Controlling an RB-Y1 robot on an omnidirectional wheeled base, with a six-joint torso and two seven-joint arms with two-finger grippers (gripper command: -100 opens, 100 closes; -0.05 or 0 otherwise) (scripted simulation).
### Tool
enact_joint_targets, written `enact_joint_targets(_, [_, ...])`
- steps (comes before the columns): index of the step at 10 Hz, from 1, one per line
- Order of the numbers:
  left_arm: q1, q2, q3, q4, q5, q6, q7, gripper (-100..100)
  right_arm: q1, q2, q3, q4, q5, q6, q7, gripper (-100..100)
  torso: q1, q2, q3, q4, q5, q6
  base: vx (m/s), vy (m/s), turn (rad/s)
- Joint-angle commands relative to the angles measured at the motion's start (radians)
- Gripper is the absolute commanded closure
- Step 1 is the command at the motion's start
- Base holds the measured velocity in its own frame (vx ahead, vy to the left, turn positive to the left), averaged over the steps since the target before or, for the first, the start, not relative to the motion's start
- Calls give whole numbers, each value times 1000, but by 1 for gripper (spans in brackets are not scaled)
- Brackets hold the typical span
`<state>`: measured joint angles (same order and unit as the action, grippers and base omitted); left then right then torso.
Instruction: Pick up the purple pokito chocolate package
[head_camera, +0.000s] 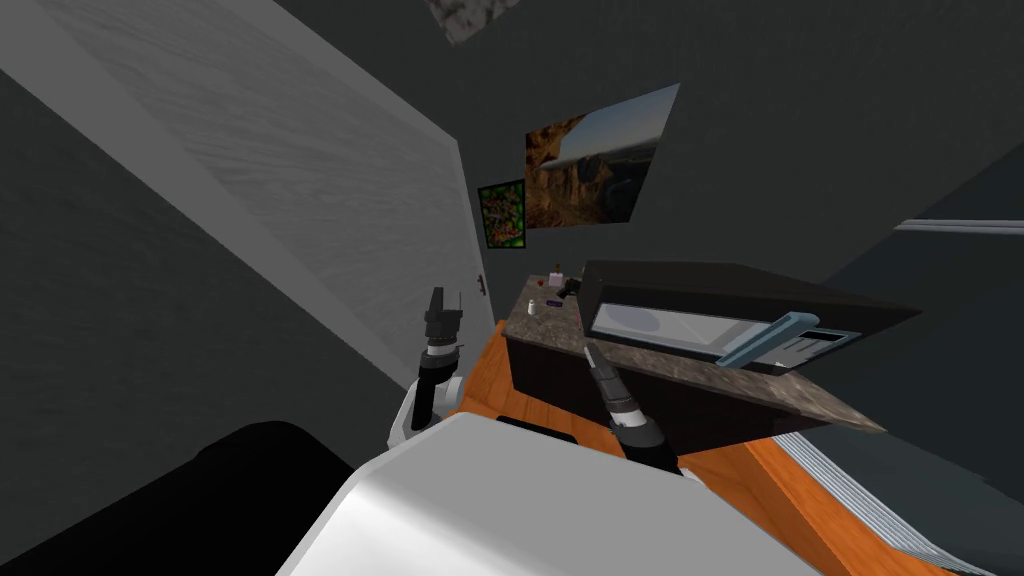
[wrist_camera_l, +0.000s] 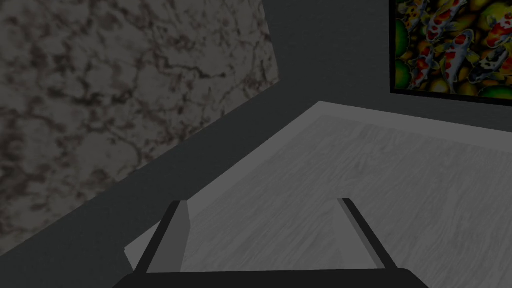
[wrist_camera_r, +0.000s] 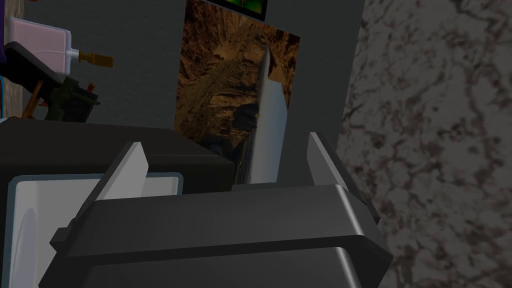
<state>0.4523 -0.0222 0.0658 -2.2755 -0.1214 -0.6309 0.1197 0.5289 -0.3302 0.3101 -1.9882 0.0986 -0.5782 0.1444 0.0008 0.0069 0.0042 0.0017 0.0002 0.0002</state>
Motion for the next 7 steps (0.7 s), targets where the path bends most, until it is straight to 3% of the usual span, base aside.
enact_joint_targets(1, [0, 0, 0, 0, 0, 0, 0, 0, -7, -50, 50, 50, -2, -17, 7, -100, 0, 0, 0, 0, 0, 0, -130, 30, 143])
enact_joint_targets(7, [0, 0, 0, 0, 0, 0, 0, 0, -26, -227, 203, 204, -9, -72, 21, -100, -1, -1, 0, 0, 0, 0, -102, 30, 109])
